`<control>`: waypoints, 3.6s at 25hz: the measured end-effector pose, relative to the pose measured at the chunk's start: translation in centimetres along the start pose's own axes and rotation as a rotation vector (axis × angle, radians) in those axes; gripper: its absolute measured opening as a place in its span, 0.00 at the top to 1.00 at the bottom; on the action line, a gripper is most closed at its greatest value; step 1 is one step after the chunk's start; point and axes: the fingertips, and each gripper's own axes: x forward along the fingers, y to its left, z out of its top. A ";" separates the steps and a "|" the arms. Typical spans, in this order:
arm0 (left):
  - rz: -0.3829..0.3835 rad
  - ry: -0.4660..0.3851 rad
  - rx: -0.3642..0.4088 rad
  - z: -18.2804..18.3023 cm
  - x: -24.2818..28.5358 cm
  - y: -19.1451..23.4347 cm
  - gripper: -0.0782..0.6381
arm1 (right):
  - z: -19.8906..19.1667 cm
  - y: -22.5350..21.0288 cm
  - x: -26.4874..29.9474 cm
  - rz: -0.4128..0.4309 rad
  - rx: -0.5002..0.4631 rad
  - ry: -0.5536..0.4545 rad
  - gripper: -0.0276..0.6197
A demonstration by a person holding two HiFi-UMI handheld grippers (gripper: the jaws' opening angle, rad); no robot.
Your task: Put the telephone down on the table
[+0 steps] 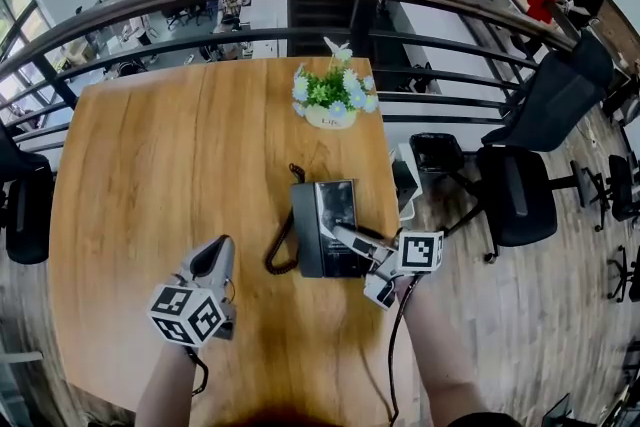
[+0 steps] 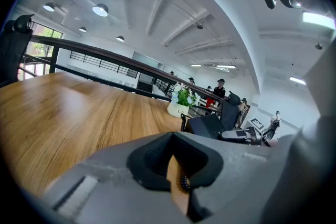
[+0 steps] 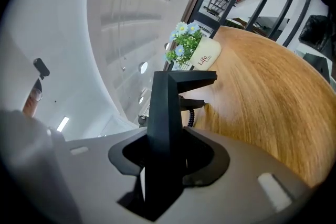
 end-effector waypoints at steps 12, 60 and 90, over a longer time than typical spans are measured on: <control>-0.014 0.016 -0.001 -0.8 0.0 -1.1 0.89 | -0.1 -0.8 -0.7 -0.068 -0.028 -0.082 0.70; -0.046 -0.008 -0.023 -3.4 -12.3 -3.2 0.89 | -2.3 5.0 -7.3 -0.537 -0.367 -0.176 0.66; -0.099 -0.032 0.000 -9.1 -30.3 -0.6 0.89 | -19.3 21.6 -5.4 -0.559 -0.540 -0.324 0.96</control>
